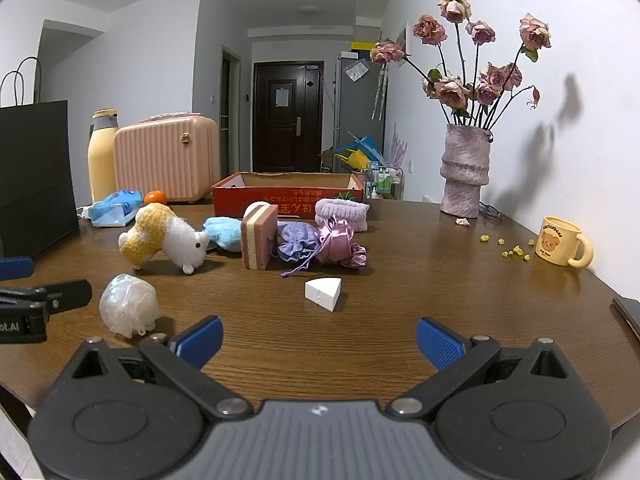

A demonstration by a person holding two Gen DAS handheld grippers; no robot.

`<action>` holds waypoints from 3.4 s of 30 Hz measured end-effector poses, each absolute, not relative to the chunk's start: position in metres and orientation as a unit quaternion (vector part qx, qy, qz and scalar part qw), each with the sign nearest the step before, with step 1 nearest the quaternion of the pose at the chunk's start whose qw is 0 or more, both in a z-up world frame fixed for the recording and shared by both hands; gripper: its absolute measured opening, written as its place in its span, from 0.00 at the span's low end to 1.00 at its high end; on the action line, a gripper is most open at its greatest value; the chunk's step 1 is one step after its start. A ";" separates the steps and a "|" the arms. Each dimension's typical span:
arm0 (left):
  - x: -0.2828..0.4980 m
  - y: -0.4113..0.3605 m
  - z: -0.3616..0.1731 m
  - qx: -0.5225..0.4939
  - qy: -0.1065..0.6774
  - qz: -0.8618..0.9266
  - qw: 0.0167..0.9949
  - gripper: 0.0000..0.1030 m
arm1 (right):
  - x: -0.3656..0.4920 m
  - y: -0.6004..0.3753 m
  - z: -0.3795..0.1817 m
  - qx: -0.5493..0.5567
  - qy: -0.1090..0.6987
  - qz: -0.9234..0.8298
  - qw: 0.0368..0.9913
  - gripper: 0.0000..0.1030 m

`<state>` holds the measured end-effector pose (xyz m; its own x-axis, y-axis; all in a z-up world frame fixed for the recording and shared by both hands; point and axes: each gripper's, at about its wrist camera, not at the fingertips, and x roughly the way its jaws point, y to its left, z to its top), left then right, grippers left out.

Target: Organize soft objects

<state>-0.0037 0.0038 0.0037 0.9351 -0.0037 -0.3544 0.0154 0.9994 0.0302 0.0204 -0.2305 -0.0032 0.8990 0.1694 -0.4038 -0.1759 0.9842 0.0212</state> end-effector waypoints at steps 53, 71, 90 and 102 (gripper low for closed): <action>-0.004 0.003 0.004 0.019 0.177 -0.005 0.984 1.00 | 0.018 -0.228 -0.002 -0.013 0.205 0.087 0.975 1.00; -0.004 0.003 0.003 0.019 0.176 -0.005 0.984 1.00 | 0.020 -0.229 -0.003 -0.011 0.206 0.088 0.974 1.00; 0.026 0.001 -0.004 0.026 0.206 -0.008 0.978 1.00 | 0.050 -0.229 -0.014 -0.009 0.215 0.095 0.972 1.00; 0.071 -0.006 -0.023 0.026 0.246 -0.009 0.969 1.00 | 0.085 -0.232 -0.030 -0.001 0.234 0.097 0.968 1.00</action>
